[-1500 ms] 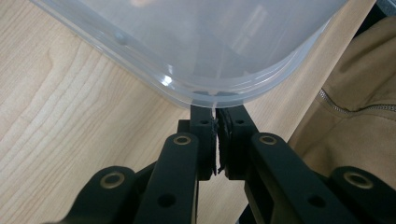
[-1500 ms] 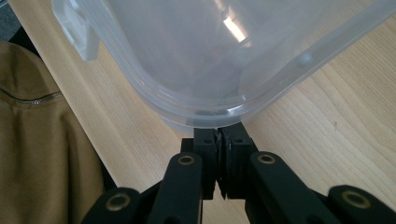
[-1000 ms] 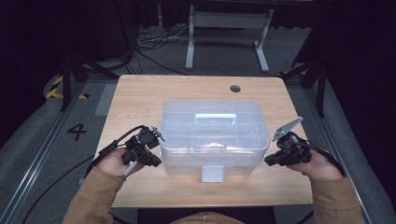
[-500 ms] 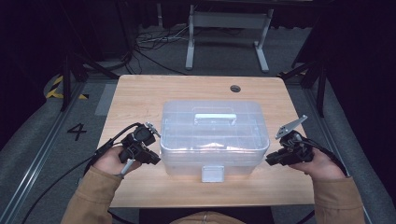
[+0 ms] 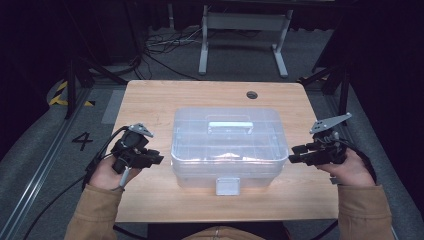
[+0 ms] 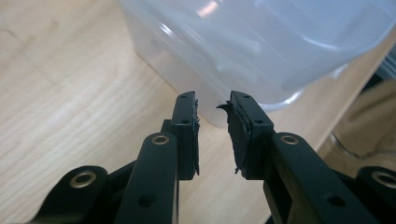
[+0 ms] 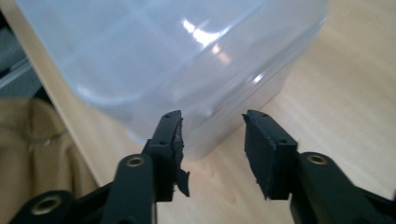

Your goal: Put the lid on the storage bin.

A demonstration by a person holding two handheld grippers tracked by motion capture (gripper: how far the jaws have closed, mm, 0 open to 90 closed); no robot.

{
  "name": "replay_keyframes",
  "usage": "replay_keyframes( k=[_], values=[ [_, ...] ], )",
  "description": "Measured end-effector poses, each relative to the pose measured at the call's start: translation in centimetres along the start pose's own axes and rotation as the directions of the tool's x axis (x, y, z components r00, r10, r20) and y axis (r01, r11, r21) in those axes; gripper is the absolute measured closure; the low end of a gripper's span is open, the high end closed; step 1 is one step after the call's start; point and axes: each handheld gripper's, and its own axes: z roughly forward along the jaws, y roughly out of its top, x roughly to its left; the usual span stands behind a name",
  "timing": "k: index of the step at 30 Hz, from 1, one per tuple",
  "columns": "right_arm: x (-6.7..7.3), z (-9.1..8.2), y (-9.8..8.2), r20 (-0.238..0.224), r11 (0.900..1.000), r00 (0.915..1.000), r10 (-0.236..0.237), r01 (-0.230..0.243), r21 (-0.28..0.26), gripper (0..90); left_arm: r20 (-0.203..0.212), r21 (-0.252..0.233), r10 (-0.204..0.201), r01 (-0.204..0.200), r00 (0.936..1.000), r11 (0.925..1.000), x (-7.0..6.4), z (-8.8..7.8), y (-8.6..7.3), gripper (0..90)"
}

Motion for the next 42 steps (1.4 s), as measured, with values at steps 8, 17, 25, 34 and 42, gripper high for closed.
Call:
replay_keyframes(
  k=[8,17,25,34,42],
  values=[
    [-1.0,-1.0,0.2,0.034,0.989,0.9983,0.047,-0.042,-0.14,54.4,-0.056,-0.142,-0.071,0.062,0.9959,0.9879,1.0,-1.1,-1.0,69.8],
    [-2.4,-1.1,-0.7,0.097,0.969,0.9866,0.131,-0.107,-0.223,50.5,-0.15,-0.251,-0.138,0.098,0.9789,0.9631,2.4,-0.1,-1.4,66.9],
    [-3.9,-0.5,-1.7,0.16,0.959,0.9682,0.192,-0.151,-0.24,48.8,-0.159,-0.284,-0.224,0.173,0.9615,0.943,4.4,0.8,-2.4,63.7],
    [-5.7,1.2,-2.8,0.233,0.965,0.9537,0.191,-0.138,-0.225,48.1,-0.151,-0.298,-0.28,0.226,0.9482,0.9274,6.3,2.1,-3.6,67.6],
    [-7.3,2.3,-4.1,0.225,0.954,0.949,0.221,-0.162,-0.253,48.1,-0.183,-0.299,-0.231,0.169,0.9557,0.9391,6.8,3.7,-4.3,65.2]
  ],
)
